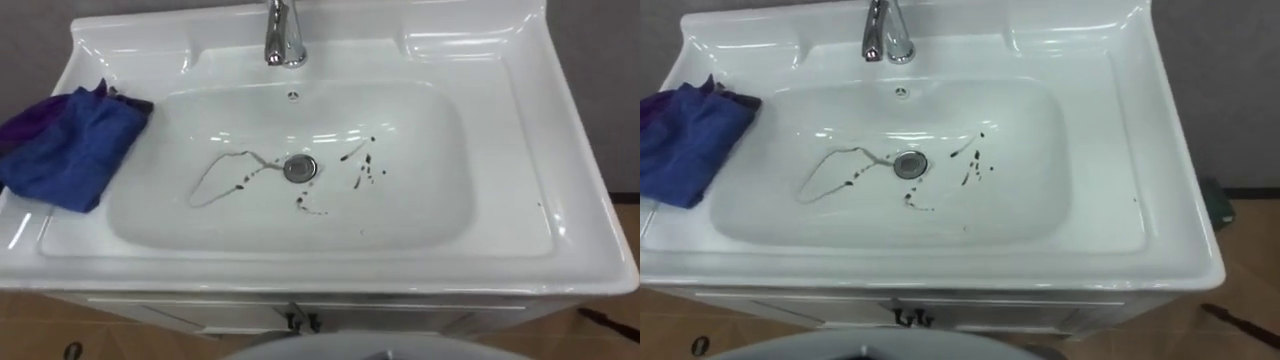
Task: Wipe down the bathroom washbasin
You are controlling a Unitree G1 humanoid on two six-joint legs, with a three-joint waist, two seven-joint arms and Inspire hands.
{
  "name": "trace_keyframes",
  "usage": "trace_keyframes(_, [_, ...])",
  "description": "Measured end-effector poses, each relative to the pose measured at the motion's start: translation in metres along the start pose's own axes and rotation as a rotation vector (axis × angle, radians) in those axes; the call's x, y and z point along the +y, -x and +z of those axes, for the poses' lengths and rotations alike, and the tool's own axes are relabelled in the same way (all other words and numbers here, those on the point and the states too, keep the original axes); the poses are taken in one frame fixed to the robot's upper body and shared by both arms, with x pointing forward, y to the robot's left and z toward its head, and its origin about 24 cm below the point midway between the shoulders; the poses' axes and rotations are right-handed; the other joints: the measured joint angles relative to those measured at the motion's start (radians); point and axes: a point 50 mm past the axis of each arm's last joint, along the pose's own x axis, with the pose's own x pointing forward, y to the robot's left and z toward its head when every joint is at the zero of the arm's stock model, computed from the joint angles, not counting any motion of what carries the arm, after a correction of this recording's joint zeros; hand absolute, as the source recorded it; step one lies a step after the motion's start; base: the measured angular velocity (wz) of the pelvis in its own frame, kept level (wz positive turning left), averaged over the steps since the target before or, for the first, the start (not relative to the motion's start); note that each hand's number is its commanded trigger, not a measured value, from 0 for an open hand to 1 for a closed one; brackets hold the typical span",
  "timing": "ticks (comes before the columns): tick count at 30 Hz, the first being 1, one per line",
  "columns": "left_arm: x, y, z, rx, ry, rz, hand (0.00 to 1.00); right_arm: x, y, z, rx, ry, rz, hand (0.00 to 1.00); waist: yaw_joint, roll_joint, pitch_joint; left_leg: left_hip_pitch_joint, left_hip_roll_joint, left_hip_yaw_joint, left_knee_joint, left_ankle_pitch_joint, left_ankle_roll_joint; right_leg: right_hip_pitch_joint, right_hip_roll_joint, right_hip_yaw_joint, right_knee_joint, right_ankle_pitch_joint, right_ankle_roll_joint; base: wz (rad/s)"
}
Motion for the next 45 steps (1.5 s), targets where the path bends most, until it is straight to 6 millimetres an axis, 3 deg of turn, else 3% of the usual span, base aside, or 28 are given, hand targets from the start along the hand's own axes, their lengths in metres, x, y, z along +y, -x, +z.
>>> trace_keyframes(8, [-0.011,0.016,0.005,-0.041,-0.008,-0.101,0.0,0.002,0.0,-0.003,0.012,0.03,0.013,0.0,-0.02,0.001,0.0007,0.001,0.008,0.024,-0.005,-0.001,-0.001,-0.014,0.008,0.028,0.0,0.005,-0.006,-0.11])
trace_keyframes(12, [-0.025,0.035,0.005,-0.03,0.004,-0.227,0.0,0.006,-0.001,-0.001,0.009,0.06,0.035,0.0,-0.027,0.0,0.0017,0.0,0.008,0.022,-0.008,0.0,-0.002,-0.014,0.008,0.028,-0.001,0.005,-0.005,0.01])
trace_keyframes(18, [-0.037,0.055,-0.006,-0.006,-0.051,-0.39,0.0,0.012,-0.002,0.004,-0.003,0.066,0.066,0.0,-0.046,-0.012,-0.0016,0.011,0.008,0.028,-0.024,0.002,-0.005,-0.012,0.01,0.032,-0.005,0.007,-0.006,-0.03])
trace_keyframes(31, [-0.053,0.091,-0.006,-0.049,-0.118,-0.606,0.0,0.018,-0.006,0.018,0.013,0.113,0.089,0.0,-0.047,-0.019,-0.0017,0.009,0.014,0.041,-0.021,0.003,-0.005,-0.014,0.02,0.051,-0.019,0.019,-0.008,-0.02])
trace_keyframes(45, [-0.055,0.094,-0.006,-0.061,-0.145,-0.626,0.0,0.019,-0.007,0.023,0.015,0.141,0.092,0.0,-0.046,-0.021,-0.003,0.005,0.016,0.044,-0.022,0.003,-0.005,-0.021,0.022,0.056,-0.018,0.019,-0.009,0.0])
